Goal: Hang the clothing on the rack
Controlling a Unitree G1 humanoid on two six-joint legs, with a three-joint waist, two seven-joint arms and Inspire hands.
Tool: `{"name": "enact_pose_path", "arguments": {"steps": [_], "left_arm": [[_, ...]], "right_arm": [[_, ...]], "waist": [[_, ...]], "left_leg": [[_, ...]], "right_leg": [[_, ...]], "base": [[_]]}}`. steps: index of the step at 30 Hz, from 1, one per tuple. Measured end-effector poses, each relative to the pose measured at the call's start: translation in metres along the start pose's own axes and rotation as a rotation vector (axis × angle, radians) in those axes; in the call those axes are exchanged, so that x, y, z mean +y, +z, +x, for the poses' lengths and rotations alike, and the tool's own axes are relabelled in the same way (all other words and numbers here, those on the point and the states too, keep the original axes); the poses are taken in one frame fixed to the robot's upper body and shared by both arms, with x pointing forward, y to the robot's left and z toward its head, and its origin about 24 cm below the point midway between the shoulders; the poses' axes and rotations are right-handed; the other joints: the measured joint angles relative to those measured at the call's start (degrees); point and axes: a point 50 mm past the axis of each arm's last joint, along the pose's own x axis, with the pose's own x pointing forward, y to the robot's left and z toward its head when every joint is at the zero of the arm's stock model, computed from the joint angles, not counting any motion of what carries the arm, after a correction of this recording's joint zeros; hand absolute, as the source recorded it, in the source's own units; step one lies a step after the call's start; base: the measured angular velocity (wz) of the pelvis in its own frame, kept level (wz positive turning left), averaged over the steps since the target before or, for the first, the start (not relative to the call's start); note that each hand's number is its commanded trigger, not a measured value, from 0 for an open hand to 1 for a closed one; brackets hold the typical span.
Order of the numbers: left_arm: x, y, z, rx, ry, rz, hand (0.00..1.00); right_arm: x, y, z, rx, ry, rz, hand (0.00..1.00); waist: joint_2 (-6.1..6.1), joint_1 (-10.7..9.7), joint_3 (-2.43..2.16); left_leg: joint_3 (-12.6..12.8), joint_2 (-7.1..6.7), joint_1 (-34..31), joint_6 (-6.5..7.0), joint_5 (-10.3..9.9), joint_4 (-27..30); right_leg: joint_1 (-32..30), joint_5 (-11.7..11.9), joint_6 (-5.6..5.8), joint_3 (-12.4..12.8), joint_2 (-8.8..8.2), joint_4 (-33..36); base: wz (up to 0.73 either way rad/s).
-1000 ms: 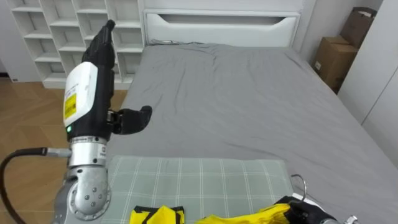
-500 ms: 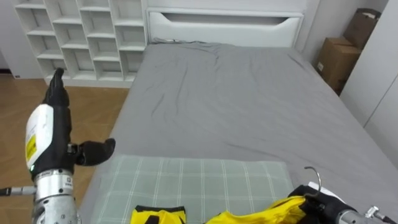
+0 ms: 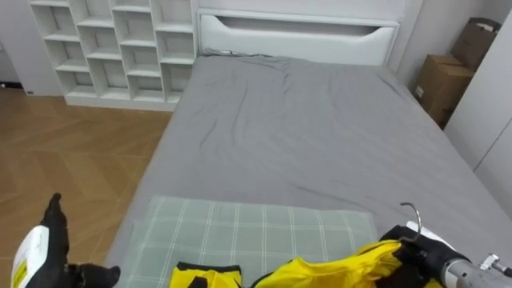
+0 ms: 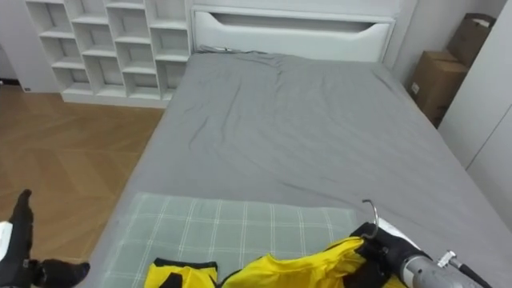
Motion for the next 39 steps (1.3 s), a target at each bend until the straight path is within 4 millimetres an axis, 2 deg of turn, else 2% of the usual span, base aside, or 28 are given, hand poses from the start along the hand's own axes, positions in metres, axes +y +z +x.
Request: {"name": "enact_pose_path", "arguments": {"steps": [8, 13, 19, 25, 32, 34, 39], "left_arm": [[-0.012, -0.050, -0.022, 0.178, -0.115, 0.058, 0.00], [-0.014, -0.092, -0.046, 0.339, -0.178, 0.102, 0.00], [-0.021, -0.126, -0.069, 0.484, -0.250, 0.127, 0.00], [-0.026, -0.150, -0.092, 0.601, -0.313, 0.147, 0.00], [-0.035, -0.170, -0.114, 0.721, -0.437, 0.139, 0.00], [-0.038, -0.179, -0.125, 0.787, -0.471, 0.116, 0.00], [-0.041, -0.187, -0.138, 0.870, -0.508, 0.082, 0.00]], "right_arm": [[-0.011, 0.016, -0.006, -0.067, -0.039, -0.011, 1.00], [-0.024, 0.025, -0.014, -0.090, -0.102, -0.057, 1.00], [-0.034, 0.030, -0.019, -0.088, -0.160, -0.108, 1.00], [-0.045, 0.046, -0.029, -0.110, -0.233, -0.195, 1.00], [-0.058, 0.063, -0.045, -0.190, -0.310, -0.200, 1.00], [-0.061, 0.067, -0.048, -0.207, -0.329, -0.203, 1.00], [-0.068, 0.075, -0.049, -0.224, -0.357, -0.203, 1.00]], "waist": [[0.03, 0.4, 0.11], [0.03, 1.0, 0.11], [-0.05, 1.6, 0.18], [-0.21, 1.6, 0.23], [-0.90, 1.3, 0.31], [-1.09, 0.8, 0.27], [-1.20, -0.7, 0.39]], "left_leg": [[-0.1, -0.03, -0.9, 0.08, -0.1, 0.6], [-0.1, -0.08, -0.9, 0.08, -0.1, 0.1], [0.2, -0.09, -1.1, 0.09, -0.1, -0.1], [0.0, -0.08, -1.7, 0.10, -0.1, -0.1], [0.1, -0.14, -1.7, 0.10, -0.1, -0.2], [0.0, -0.14, -1.7, 0.10, -0.1, -0.2], [0.0, -0.14, -1.6, 0.10, -0.1, -0.2]], "right_leg": [[-0.8, 0.0, 0.00, -0.2, -0.04, 0.0], [-0.9, 0.0, 0.04, -0.2, -0.05, -0.2], [-1.3, -0.1, 0.07, -0.1, -0.07, -0.2], [-1.8, -0.1, 0.07, -0.1, -0.06, 0.2], [-1.7, -0.1, 0.07, 0.0, -0.10, -0.2], [-1.5, -0.1, 0.08, -0.2, -0.11, -0.1], [-1.3, -0.1, 0.07, -0.2, -0.11, -0.1]], "base": [[0.01], [0.00], [-0.01], [0.00], [0.00], [0.00], [0.00]]}}
